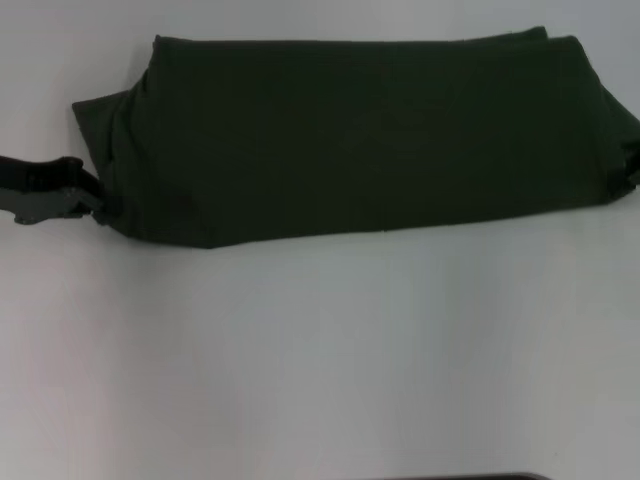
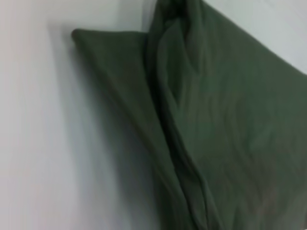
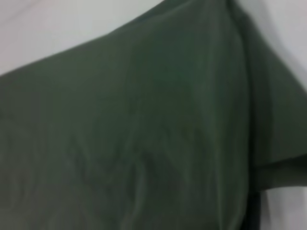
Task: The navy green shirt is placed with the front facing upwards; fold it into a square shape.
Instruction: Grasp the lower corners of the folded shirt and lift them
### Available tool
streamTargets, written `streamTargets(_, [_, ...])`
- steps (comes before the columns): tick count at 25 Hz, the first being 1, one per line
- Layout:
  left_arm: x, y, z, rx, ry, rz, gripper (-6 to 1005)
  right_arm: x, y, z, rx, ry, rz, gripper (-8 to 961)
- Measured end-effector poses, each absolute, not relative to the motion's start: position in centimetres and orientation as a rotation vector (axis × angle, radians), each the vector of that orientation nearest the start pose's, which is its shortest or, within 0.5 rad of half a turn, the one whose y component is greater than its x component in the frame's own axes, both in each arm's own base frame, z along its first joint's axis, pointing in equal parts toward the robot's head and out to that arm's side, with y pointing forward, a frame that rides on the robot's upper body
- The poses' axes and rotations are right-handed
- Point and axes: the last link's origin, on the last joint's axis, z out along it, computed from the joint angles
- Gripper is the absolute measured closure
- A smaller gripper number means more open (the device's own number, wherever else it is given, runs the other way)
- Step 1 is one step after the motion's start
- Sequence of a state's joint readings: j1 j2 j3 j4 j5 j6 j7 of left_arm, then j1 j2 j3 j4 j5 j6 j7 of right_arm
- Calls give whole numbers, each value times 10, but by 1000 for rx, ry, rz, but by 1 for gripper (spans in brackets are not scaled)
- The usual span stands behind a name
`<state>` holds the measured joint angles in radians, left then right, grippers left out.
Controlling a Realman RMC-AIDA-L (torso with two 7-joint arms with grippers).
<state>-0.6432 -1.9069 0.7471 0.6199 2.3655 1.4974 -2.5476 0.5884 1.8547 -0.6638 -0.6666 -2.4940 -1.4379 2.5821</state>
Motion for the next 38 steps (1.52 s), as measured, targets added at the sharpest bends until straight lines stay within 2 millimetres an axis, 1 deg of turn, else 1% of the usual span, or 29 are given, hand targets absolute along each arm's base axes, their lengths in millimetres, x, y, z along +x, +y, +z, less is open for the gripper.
streamTargets(3, [-303, 352, 42, -2186, -2011, -121, 879, 344, 341, 86, -1965, 2015, 86, 930])
streamTargets(8, [-307, 343, 42, -2193, -2046, -91, 875, 345, 329, 83, -1981, 2072, 63, 930])
streamTargets(12, [-313, 335, 44, -2190, -2072, -43, 872, 350, 318, 83, -1977, 2110, 7, 929])
streamTargets(14, [-317, 330, 44, -2187, -2083, 2, 871, 351, 316, 83, -1978, 2116, -7, 929])
streamTargets(23, [-324, 318, 45, -2172, -2121, 41, 864, 359, 298, 80, -1977, 2177, -129, 928])
streamTargets(31, [-331, 307, 47, -2153, -2159, 118, 858, 361, 287, 77, -1989, 2213, -153, 927])
streamTargets(38, [-332, 303, 46, -2156, -2166, 153, 853, 363, 285, 78, -1988, 2215, -160, 926])
